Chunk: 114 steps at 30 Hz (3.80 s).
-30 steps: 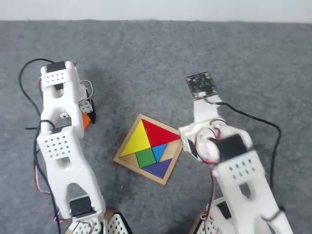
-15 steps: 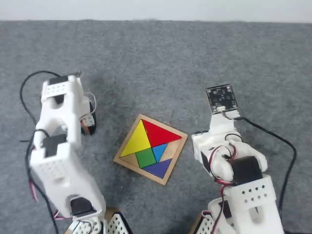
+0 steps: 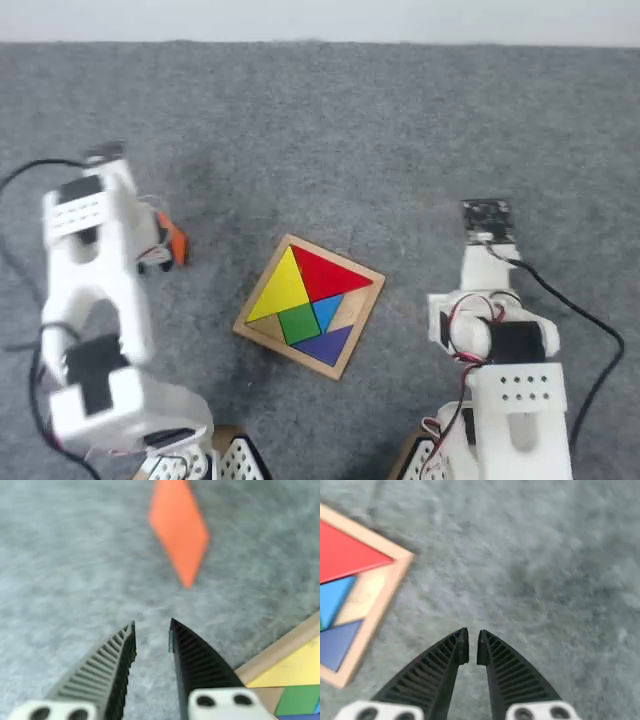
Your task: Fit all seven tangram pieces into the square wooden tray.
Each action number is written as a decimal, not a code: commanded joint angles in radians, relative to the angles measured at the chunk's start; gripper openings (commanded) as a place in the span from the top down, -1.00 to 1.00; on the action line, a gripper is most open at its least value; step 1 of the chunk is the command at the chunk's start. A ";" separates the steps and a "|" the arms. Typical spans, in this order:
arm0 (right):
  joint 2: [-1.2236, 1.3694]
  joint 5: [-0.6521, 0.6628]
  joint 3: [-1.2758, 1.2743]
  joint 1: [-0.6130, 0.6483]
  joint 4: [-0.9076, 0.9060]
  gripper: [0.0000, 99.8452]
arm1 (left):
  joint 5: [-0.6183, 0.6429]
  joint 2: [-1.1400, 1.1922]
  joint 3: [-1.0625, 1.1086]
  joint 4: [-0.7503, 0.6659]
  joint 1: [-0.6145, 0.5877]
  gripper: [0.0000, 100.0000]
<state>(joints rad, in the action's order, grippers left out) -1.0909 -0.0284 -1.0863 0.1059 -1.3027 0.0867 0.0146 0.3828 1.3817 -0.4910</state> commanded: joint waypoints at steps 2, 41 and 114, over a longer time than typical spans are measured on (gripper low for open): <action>-0.122 0.020 -0.126 -0.177 0.102 0.91 | -0.002 -0.161 0.067 -0.086 -0.021 0.76; -0.722 0.017 -0.597 -0.197 0.027 0.90 | 0.687 0.275 -0.174 -0.196 0.034 0.56; -0.722 0.017 -0.597 -0.197 0.027 0.90 | 0.400 -0.129 0.077 -0.109 0.075 0.81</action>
<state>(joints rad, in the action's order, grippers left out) -1.7937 -0.0207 -1.6694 -0.0767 -1.2689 0.4641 -0.0100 0.4396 1.3019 -0.4051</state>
